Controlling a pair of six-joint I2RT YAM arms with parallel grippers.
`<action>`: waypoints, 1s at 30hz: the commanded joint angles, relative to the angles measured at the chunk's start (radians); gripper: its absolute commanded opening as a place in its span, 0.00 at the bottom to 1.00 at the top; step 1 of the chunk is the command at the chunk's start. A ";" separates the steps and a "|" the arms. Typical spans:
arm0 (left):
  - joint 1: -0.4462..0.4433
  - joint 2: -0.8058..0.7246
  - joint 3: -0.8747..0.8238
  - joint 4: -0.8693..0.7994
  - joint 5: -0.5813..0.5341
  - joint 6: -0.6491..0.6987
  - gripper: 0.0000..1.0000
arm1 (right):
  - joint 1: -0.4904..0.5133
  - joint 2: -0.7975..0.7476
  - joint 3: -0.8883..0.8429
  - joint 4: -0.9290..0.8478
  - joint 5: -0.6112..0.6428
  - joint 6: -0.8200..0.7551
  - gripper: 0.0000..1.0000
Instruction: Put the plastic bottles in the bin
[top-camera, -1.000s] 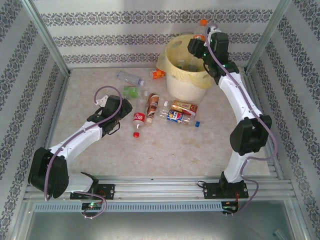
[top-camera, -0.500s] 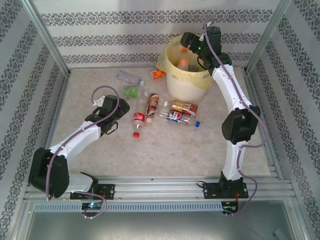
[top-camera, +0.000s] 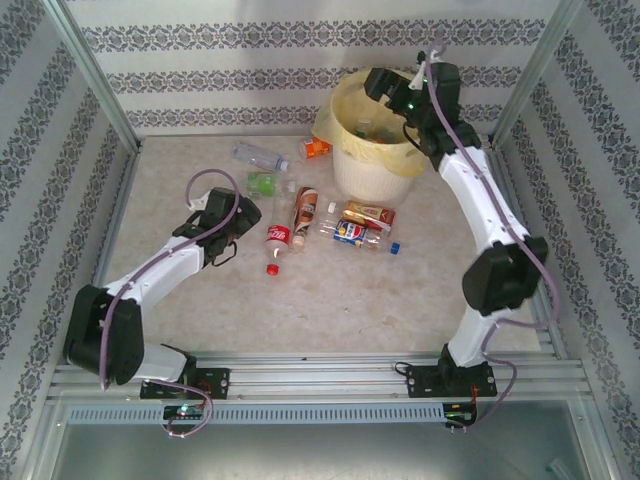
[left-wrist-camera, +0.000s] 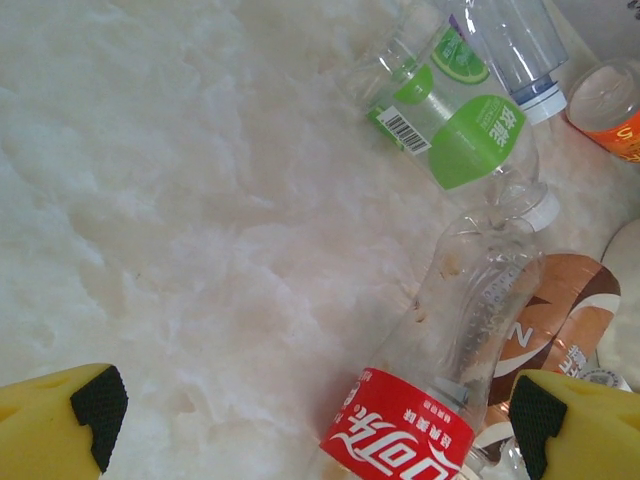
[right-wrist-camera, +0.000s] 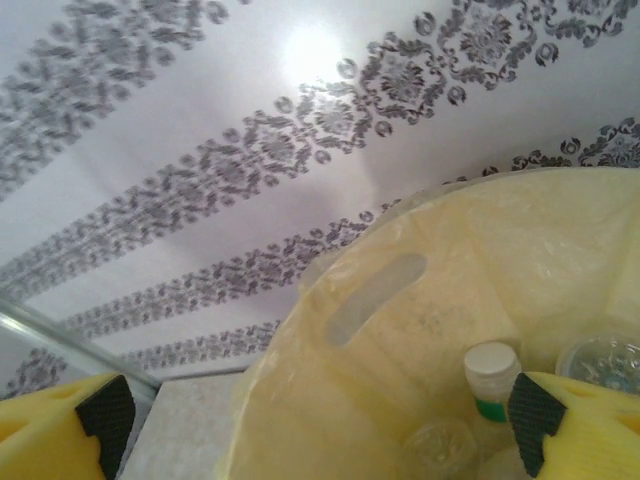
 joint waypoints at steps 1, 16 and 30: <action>0.026 0.063 0.086 0.024 0.051 0.032 0.99 | 0.006 -0.178 -0.164 0.144 -0.053 -0.038 0.98; 0.115 0.538 0.528 -0.016 0.013 -0.251 1.00 | 0.012 -0.851 -0.906 0.242 0.033 0.021 0.98; 0.141 0.934 0.916 -0.037 0.130 -0.455 1.00 | 0.012 -1.030 -0.917 0.037 0.136 -0.025 0.98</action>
